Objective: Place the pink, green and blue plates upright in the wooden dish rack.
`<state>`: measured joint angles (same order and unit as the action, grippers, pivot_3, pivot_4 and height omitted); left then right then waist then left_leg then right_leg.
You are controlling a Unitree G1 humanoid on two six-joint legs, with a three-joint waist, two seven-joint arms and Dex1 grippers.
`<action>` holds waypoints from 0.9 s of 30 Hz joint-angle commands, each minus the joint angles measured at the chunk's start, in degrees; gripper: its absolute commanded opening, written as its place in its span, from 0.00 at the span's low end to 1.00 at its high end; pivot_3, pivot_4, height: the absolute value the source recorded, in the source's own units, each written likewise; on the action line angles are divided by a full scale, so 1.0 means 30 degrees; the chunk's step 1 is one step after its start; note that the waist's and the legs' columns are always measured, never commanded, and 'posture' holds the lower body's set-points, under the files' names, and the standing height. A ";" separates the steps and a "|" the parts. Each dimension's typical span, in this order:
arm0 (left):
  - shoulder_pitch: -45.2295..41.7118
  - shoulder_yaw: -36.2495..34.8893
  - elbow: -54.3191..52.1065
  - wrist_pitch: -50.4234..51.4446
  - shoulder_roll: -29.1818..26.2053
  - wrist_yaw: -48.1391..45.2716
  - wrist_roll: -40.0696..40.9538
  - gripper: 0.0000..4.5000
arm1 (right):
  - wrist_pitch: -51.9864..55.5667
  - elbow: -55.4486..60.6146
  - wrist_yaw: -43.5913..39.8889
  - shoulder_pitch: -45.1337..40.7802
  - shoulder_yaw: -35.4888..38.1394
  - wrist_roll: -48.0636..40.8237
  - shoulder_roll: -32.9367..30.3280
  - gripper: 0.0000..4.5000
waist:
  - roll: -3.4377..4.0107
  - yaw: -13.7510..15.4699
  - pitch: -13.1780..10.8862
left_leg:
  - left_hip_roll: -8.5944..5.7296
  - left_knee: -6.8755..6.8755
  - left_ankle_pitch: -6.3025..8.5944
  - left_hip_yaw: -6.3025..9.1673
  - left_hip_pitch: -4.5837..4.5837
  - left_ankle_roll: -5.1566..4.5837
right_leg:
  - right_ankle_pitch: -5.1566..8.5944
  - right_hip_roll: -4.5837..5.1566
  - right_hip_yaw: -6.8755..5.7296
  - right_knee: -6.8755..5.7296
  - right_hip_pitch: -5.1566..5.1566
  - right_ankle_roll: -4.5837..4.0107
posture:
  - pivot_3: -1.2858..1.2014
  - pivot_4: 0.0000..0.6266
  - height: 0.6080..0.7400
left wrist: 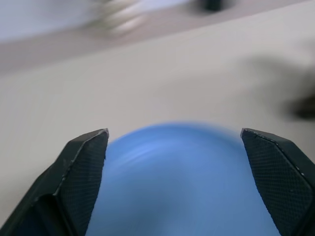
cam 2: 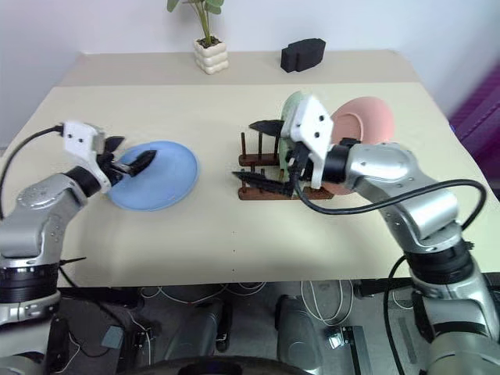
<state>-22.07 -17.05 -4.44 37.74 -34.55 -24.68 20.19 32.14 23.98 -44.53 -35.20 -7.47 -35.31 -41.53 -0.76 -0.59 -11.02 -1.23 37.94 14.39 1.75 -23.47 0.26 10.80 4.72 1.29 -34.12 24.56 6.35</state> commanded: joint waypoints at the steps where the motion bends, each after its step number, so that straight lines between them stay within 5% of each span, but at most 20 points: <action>1: -0.0649 -0.1234 0.0150 0.2344 -0.0571 0.1665 -0.0076 0.99 | -0.0597 -0.0252 -0.0516 -0.0637 0.0032 0.0688 0.0485 1.00 | -0.0006 0.0000 -0.0004 | 0.0001 -0.0002 0.0000 0.0001 0.0000 0.0000 | -0.0007 0.0000 -0.0003 0.0000 0.0001 0.0012 | 0.52 0.24 0.97; 7: -0.0652 -0.0375 0.0972 0.7581 -0.1398 0.3251 -0.0768 0.99 | -0.0972 -0.0874 -0.1066 -0.0353 -0.0283 0.1612 0.1361 1.00 | -0.0015 -0.0048 -0.0008 | -0.0002 -0.0008 0.0001 0.0004 0.0004 0.0003 | -0.0014 -0.0004 -0.0010 -0.0014 0.0008 0.0020 | 0.52 0.24 0.97; 13: -0.0852 -0.0272 0.1456 0.8936 -0.1198 0.3006 -0.0485 0.99 | -0.1070 -0.0813 -0.1135 0.0221 -0.0220 0.2241 0.1830 1.00 | -0.0023 -0.0012 -0.0008 | 0.0002 -0.0008 0.0003 0.0010 0.0007 0.0010 | -0.0013 0.0001 -0.0009 -0.0014 0.0008 0.0013 | 0.52 0.24 0.97; 16: -0.0976 -0.0358 0.1715 0.8777 -0.1100 0.2968 -0.0492 0.81 | -0.1022 -0.0623 -0.1156 0.0538 -0.0106 0.2394 0.1811 1.00 | -0.0023 -0.0033 -0.0008 | 0.0000 -0.0008 0.0002 0.0013 0.0008 0.0012 | -0.0012 0.0004 -0.0009 -0.0016 0.0011 0.0005 | 0.52 0.24 0.97; 23: -0.1200 -0.0427 0.1486 0.8392 -0.0596 0.3051 -0.0377 0.03 | -0.0800 -0.0402 -0.1083 0.0687 -0.0036 0.2592 0.1816 1.00 | -0.0017 -0.0025 -0.0004 | 0.0005 -0.0022 0.0004 0.0016 0.0019 0.0014 | -0.0015 0.0006 -0.0008 -0.0025 0.0020 0.0002 | 0.52 0.24 0.97; 27: -0.1312 -0.0481 0.0949 0.7558 -0.0218 0.2787 -0.0224 0.01 | -0.0721 -0.0401 -0.1009 0.0615 -0.0103 0.2693 0.1904 1.00 | -0.0018 0.0001 -0.0002 | 0.0001 -0.0021 0.0002 0.0013 0.0026 0.0018 | 0.0006 0.0021 -0.0005 -0.0018 0.0010 -0.0038 | 0.52 0.24 0.97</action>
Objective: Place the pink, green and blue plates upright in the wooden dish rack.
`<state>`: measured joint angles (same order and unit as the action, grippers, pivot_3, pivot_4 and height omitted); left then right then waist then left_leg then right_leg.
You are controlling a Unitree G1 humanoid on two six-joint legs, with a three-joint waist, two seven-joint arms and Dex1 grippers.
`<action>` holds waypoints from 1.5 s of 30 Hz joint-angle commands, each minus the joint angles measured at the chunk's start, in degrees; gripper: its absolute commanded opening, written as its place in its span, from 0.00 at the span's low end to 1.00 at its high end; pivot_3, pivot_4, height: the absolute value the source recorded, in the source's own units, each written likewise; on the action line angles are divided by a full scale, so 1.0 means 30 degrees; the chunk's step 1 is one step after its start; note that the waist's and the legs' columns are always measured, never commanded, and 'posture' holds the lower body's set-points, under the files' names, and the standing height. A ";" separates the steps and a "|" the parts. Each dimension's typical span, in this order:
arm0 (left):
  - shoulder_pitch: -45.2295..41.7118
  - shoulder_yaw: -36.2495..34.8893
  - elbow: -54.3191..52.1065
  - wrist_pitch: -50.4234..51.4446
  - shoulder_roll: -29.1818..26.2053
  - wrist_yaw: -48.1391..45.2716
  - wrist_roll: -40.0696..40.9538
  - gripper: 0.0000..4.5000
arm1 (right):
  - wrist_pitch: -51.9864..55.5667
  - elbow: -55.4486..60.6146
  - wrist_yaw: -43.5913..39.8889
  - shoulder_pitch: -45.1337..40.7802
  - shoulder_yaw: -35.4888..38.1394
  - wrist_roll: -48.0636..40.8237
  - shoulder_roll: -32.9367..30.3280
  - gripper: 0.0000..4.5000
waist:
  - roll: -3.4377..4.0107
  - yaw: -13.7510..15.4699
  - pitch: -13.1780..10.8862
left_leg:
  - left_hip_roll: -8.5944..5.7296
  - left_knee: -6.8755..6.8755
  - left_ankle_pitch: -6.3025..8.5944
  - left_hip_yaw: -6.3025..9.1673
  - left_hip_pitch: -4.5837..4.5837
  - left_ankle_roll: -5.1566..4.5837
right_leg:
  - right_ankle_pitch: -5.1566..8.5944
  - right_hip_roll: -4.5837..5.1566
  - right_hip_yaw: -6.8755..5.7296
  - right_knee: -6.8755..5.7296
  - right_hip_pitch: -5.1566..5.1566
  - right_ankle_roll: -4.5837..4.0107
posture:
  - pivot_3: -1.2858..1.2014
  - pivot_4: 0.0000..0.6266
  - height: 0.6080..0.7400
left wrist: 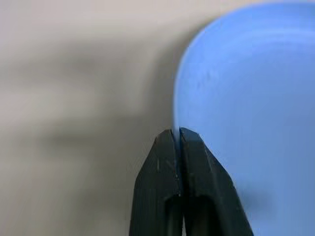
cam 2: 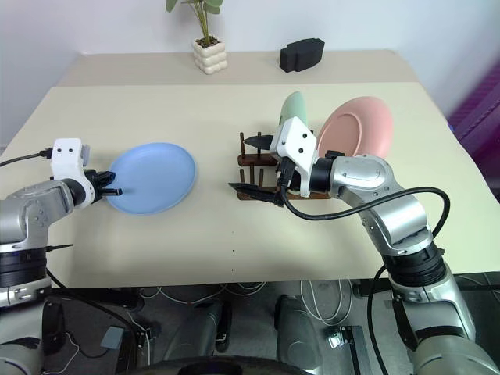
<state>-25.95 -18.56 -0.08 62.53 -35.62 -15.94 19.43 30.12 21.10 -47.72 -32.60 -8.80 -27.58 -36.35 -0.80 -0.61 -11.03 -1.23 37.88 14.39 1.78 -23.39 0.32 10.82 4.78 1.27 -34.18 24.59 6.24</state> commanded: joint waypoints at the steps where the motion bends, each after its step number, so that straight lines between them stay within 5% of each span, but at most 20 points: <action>1: -0.0071 0.0076 -0.0724 -0.1115 0.0242 -0.0237 0.0040 0.01 | -0.0063 0.0510 0.0089 -0.0285 0.0294 0.0197 0.0205 1.00 | -0.0004 0.0035 -0.0001 | 0.0000 0.0000 0.0000 0.0001 -0.0003 0.0000 | -0.0001 0.0001 -0.0001 0.0003 0.0000 0.0003 | 0.52 0.24 0.97; 6: -0.1861 -0.0754 -0.1072 -0.4654 0.1602 0.0752 -0.0137 0.01 | -0.1214 -0.0178 0.0507 -0.0889 -0.0462 0.2220 0.0418 1.00 | -0.0018 0.0173 -0.0005 | -0.0013 0.0005 -0.0007 0.0000 -0.0008 0.0012 | -0.0004 0.0015 -0.0003 0.0010 -0.0003 0.0000 | 0.52 0.24 0.97; 13: -0.5120 0.1737 -0.3264 -0.7408 0.2365 0.1747 -0.1679 0.01 | -0.5797 -0.2261 0.2351 -0.2057 -0.2968 0.8187 0.1372 1.00 | -0.0025 0.0043 -0.0010 | -0.0068 -0.0010 -0.0010 -0.0031 -0.0015 0.0027 | -0.0036 0.0010 -0.0006 0.0015 0.0007 0.0046 | 0.52 0.24 0.97; 33: -0.7346 0.2729 -0.7364 -0.3116 0.3298 0.1073 0.0145 0.01 | -1.1531 -0.5929 0.4650 -0.3203 -0.4614 1.5499 0.3654 1.00 | -0.0028 -0.0095 -0.0013 | -0.0079 -0.0033 -0.0033 -0.0025 -0.0014 0.0064 | -0.0040 -0.0034 -0.0007 -0.0016 0.0021 0.0060 | 0.52 0.24 0.97; 37: -0.7163 0.2404 -0.7826 -0.2590 0.3078 0.1034 0.0617 0.00 | -1.1575 -0.6182 0.4383 -0.3223 -0.4518 1.5451 0.3850 0.71 | -0.0027 -0.0107 -0.0013 | -0.0079 -0.0034 -0.0038 -0.0020 -0.0014 0.0072 | -0.0040 -0.0036 -0.0007 -0.0017 0.0020 0.0059 | 0.52 0.24 0.97; 43: -0.7208 0.1885 -0.7957 -0.2265 0.2757 0.1206 0.0930 0.00 | -1.1847 -0.6471 0.4230 -0.3179 -0.4549 1.5588 0.3972 0.03 | -0.0027 -0.0108 -0.0013 | -0.0079 -0.0034 -0.0041 -0.0017 -0.0013 0.0077 | -0.0040 -0.0036 -0.0008 -0.0018 0.0021 0.0059 | 0.52 0.24 0.97; 45: -0.7170 0.1719 -0.8042 -0.2191 0.2603 0.1204 0.1033 0.00 | -1.1981 -0.6493 0.4159 -0.3095 -0.4657 1.5600 0.4074 0.01 | -0.0027 -0.0110 -0.0013 | -0.0080 -0.0037 -0.0041 -0.0016 -0.0013 0.0078 | -0.0039 -0.0036 -0.0009 -0.0019 0.0021 0.0059 | 0.52 0.24 0.97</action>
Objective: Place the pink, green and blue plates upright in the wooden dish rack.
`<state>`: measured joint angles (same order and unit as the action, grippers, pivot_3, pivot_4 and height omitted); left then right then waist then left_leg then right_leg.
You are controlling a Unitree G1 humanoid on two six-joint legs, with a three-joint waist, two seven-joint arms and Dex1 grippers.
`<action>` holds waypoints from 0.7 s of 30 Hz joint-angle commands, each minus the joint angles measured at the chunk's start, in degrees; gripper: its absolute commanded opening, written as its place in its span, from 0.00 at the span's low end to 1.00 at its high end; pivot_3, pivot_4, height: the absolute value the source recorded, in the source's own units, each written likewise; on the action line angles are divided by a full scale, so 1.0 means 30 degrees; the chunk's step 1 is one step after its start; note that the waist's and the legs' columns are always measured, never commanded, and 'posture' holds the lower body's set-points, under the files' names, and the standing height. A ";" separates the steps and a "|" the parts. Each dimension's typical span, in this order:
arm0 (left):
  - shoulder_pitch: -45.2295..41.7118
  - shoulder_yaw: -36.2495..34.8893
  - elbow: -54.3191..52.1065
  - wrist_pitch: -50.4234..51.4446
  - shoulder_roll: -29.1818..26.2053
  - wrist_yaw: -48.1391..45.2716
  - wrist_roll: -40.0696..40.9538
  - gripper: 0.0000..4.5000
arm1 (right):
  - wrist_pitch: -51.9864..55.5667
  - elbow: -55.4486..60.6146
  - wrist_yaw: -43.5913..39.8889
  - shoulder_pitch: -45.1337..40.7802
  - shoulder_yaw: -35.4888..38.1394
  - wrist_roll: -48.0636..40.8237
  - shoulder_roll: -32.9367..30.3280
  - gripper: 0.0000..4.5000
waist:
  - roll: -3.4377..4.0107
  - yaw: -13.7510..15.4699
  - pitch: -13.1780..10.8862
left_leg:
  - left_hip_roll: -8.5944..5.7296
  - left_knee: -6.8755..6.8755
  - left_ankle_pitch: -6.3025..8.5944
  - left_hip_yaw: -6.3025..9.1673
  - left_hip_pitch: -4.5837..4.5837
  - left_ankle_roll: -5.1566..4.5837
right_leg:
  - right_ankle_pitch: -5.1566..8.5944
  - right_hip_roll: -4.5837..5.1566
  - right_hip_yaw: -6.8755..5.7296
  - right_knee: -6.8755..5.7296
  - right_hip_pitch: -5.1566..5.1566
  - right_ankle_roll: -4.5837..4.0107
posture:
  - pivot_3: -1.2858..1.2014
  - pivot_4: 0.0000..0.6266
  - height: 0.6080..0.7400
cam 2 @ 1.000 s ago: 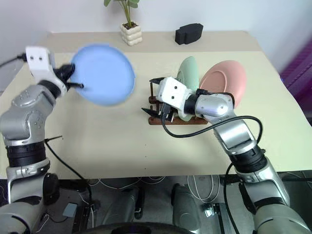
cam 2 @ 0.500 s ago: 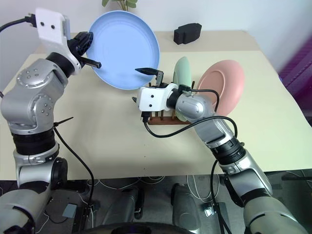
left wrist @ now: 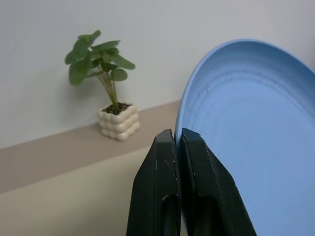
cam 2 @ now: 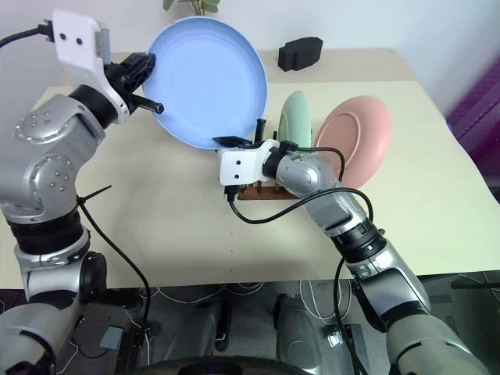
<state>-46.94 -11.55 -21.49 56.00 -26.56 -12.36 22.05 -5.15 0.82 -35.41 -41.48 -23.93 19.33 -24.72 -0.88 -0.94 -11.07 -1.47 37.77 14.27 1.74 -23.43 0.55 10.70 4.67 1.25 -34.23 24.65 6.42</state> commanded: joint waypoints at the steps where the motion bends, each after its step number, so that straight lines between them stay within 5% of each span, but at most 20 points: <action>1: -0.0165 -0.0711 -0.0951 0.0039 -0.0484 0.0012 0.0219 0.00 | -0.0278 0.0289 0.0018 -0.0104 0.0351 -0.0028 0.0256 0.01 | 0.0000 0.0009 0.0000 | 0.0000 0.0000 -0.0001 0.0000 0.0000 0.0001 | 0.0000 0.0000 0.0000 0.0000 0.0000 0.0000 | 0.52 0.24 0.97; 11: 0.0005 -0.1577 -0.1357 0.0306 -0.0374 0.0162 0.1078 0.00 | -0.1287 0.0374 0.0415 -0.0034 0.0241 0.0678 0.0416 0.01 | 0.0000 0.0003 0.0000 | 0.0000 -0.0012 -0.0028 0.0009 0.0000 0.0048 | 0.0000 0.0000 -0.0002 -0.0002 0.0000 0.0000 | 0.52 0.24 0.97; 19: -0.0432 -0.3658 -0.1414 -0.0762 0.0451 0.0834 0.2344 0.88 | -0.2405 0.0361 0.0567 -0.0201 0.0285 0.1016 0.0587 0.00 | -0.0001 0.0003 0.0000 | -0.0002 -0.0016 -0.0039 0.0012 0.0002 0.0067 | -0.0001 0.0000 -0.0003 -0.0003 0.0001 -0.0001 | 0.52 0.24 0.97; 21: -0.0906 -0.4775 -0.0951 -0.1502 0.0759 0.1631 0.2456 0.99 | -0.2716 0.0360 0.0591 -0.0299 0.0359 0.0861 0.0695 0.00 | -0.0002 0.0004 0.0000 | -0.0001 -0.0016 -0.0039 0.0015 0.0003 0.0068 | -0.0001 0.0000 -0.0004 -0.0003 0.0001 -0.0001 | 0.52 0.24 0.97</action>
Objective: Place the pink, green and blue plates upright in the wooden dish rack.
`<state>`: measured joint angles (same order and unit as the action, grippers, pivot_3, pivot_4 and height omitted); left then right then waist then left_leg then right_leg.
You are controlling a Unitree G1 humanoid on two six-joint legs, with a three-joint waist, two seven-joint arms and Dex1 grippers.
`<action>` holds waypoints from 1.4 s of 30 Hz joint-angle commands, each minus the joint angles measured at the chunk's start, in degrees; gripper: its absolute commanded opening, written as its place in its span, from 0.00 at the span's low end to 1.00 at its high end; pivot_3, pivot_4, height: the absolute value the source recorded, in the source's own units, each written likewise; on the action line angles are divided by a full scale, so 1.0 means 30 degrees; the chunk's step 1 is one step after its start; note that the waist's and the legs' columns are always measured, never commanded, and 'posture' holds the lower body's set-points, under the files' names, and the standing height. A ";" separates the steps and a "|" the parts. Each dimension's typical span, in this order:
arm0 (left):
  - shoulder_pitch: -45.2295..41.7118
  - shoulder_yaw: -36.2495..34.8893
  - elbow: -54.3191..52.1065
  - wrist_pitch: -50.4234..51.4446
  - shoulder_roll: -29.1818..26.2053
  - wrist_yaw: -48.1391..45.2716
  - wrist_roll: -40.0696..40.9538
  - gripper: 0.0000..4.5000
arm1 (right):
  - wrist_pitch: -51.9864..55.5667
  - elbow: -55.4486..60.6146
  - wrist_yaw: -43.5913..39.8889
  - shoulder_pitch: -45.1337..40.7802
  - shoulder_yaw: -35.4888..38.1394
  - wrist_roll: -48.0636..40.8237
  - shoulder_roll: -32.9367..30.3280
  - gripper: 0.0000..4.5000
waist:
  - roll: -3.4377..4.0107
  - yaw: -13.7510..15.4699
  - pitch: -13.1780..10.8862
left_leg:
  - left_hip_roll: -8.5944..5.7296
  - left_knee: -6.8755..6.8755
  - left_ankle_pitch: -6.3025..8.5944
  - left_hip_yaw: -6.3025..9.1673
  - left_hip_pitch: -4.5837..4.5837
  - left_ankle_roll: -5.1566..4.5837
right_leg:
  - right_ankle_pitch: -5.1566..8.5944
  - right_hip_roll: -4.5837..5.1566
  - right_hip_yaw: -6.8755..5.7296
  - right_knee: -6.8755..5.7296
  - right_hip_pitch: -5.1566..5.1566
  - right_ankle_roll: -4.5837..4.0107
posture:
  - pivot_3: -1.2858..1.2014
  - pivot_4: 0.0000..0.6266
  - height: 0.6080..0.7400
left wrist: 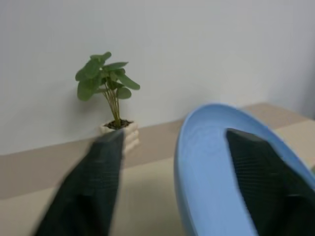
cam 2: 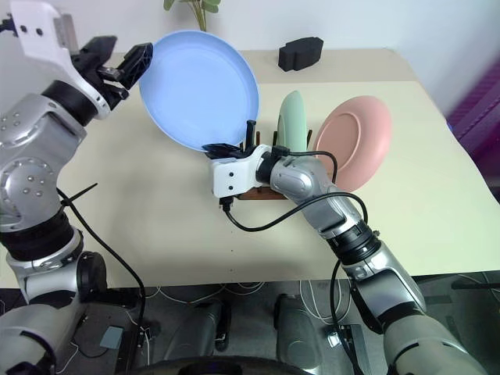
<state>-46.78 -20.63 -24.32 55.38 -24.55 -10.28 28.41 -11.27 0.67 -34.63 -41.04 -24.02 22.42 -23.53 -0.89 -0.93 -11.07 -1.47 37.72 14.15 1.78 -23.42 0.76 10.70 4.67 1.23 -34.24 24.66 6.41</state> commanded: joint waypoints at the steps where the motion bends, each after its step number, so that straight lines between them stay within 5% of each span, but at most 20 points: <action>1: -0.1076 -0.2049 0.0288 -0.1665 0.0030 0.1312 0.0106 0.99 | -0.0784 0.0387 0.0352 -0.0489 0.0459 -0.0278 0.0366 0.00 | -0.0001 -0.0001 0.0000 | 0.0000 0.0000 -0.0001 0.0002 0.0000 0.0001 | 0.0000 0.0000 -0.0003 -0.0001 0.0000 0.0000 | 0.52 0.24 0.97; 7: -0.0440 -0.3013 0.2392 -0.3516 -0.1733 0.1727 -0.1074 0.99 | -0.0976 0.0472 0.0279 -0.0770 0.1481 -0.1921 0.0907 0.00 | 0.0000 -0.0039 0.0000 | 0.0001 -0.0038 -0.0011 0.0000 0.0022 0.0018 | -0.0001 -0.0005 -0.0003 -0.0009 0.0001 0.0000 | 0.52 0.24 0.97; 13: 0.3283 -0.2660 0.3338 -0.5603 -0.3386 -0.0934 -0.1379 0.99 | 0.2510 0.2601 -0.0910 -0.0563 0.3670 -0.7828 0.2593 0.00 | -0.0002 -0.0017 0.0001 | 0.0012 -0.0118 -0.0029 -0.0001 0.0049 0.0047 | -0.0002 -0.0001 0.0003 -0.0010 0.0007 -0.0005 | 0.52 0.24 0.97; 19: 0.7315 -0.1000 0.1875 -0.7176 -0.3202 -0.4529 -0.0631 0.99 | 1.0016 0.6513 -0.0835 -0.0107 0.6769 -1.6605 0.3626 0.00 | -0.0012 0.0070 0.0004 | 0.0071 -0.0146 -0.0035 0.0022 0.0047 0.0056 | -0.0007 0.0018 -0.0019 -0.0012 0.0009 -0.0018 | 0.52 0.24 0.97; 29: 1.2614 0.2999 -0.0453 -0.9187 -0.3791 -1.0267 -0.0065 0.99 | 1.7634 1.0299 0.4416 0.1709 0.9934 -2.7231 0.3780 0.00 | 0.0014 -0.0018 0.0015 | 0.0107 -0.0208 -0.0030 -0.0001 0.0042 0.0042 | 0.0007 0.0004 0.0008 -0.0002 0.0075 -0.0132 | 0.52 0.24 0.97; 42: 1.2452 0.4524 -0.0830 -0.9064 -0.3412 -1.0734 0.0123 0.99 | 1.8176 1.0752 1.0364 0.3611 1.0489 -3.2061 0.3750 0.00 | 0.0012 -0.0013 0.0016 | 0.0110 -0.0188 -0.0033 -0.0036 0.0036 0.0036 | 0.0007 -0.0014 0.0007 0.0011 0.0063 -0.0134 | 0.52 0.24 0.97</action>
<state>-8.78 -7.11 -24.85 29.29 -34.74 -42.28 28.11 44.06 31.21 -4.55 -29.67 6.20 -71.64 -12.26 -0.85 -0.97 -11.02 -1.14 37.15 14.06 1.68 -23.31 0.86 10.72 4.62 1.25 -34.21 24.85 6.01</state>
